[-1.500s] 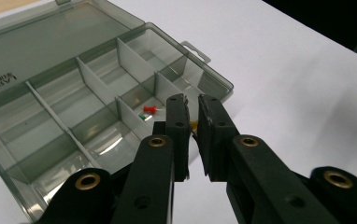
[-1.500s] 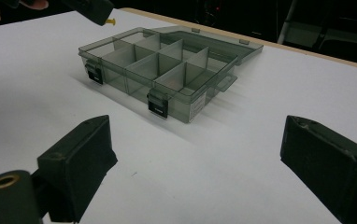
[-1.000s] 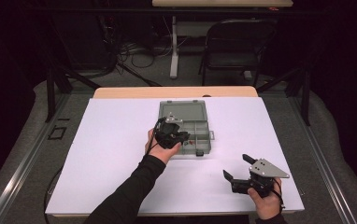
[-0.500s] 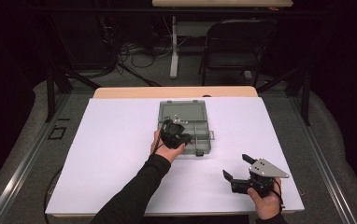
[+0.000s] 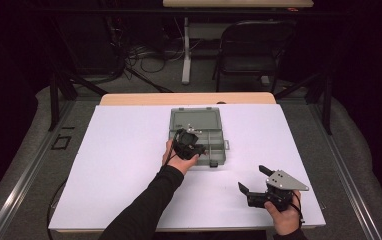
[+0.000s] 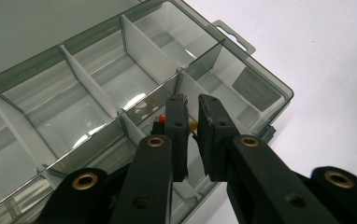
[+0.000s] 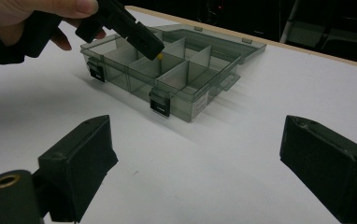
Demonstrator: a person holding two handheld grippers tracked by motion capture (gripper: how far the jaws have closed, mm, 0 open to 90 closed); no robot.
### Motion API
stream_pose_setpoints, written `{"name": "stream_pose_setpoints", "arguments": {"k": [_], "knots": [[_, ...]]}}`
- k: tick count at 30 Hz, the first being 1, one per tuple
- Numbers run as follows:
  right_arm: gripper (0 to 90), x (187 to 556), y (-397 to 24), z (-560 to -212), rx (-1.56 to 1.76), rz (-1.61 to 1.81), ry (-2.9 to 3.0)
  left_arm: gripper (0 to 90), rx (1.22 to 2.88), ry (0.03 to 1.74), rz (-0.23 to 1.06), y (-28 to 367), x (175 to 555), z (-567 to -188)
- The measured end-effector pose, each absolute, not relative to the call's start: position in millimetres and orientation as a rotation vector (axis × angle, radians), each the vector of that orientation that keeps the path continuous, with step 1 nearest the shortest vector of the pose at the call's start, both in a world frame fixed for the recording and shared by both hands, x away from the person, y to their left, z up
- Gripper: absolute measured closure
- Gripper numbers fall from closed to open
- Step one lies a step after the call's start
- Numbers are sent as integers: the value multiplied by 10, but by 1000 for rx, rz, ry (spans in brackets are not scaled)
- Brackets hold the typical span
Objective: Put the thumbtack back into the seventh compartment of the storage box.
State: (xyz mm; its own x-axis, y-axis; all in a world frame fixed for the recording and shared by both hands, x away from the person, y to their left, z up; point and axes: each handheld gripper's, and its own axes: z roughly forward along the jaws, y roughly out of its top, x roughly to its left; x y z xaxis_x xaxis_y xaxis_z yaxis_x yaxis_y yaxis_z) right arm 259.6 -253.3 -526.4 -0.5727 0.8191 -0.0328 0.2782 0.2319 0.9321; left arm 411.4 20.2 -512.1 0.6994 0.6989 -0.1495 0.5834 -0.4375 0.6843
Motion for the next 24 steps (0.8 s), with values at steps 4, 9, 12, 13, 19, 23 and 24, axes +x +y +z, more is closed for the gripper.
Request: {"name": "stream_pose_setpoints", "arguments": {"k": [4, 9, 12, 13, 19, 23, 24], "knots": [[93, 2596, -2536, -5264, 1004, 1331, 1979, 766, 2164, 971, 201, 198, 4116, -5127], [93, 2596, -2537, -5264, 1005, 1330, 1980, 657, 2149, 982, 211, 211, 4119, -5120], [93, 2597, -2537, -5265, 1006, 1329, 1980, 588, 2139, 974, 214, 223, 4113, -5098], [94, 2597, -2536, -5264, 1005, 1329, 1980, 563, 2135, 971, 222, 228, 4108, -5087], [93, 2597, -2533, -5266, 1005, 1332, 1978, 415, 2118, 952, 253, 250, 4066, -5035], [93, 2594, -2534, -5264, 1005, 1331, 1977, 363, 2096, 937, 275, 302, 4018, -4995], [93, 2593, -2536, -5264, 1007, 1330, 1978, 355, 2092, 933, 274, 328, 4004, -4983]]}}
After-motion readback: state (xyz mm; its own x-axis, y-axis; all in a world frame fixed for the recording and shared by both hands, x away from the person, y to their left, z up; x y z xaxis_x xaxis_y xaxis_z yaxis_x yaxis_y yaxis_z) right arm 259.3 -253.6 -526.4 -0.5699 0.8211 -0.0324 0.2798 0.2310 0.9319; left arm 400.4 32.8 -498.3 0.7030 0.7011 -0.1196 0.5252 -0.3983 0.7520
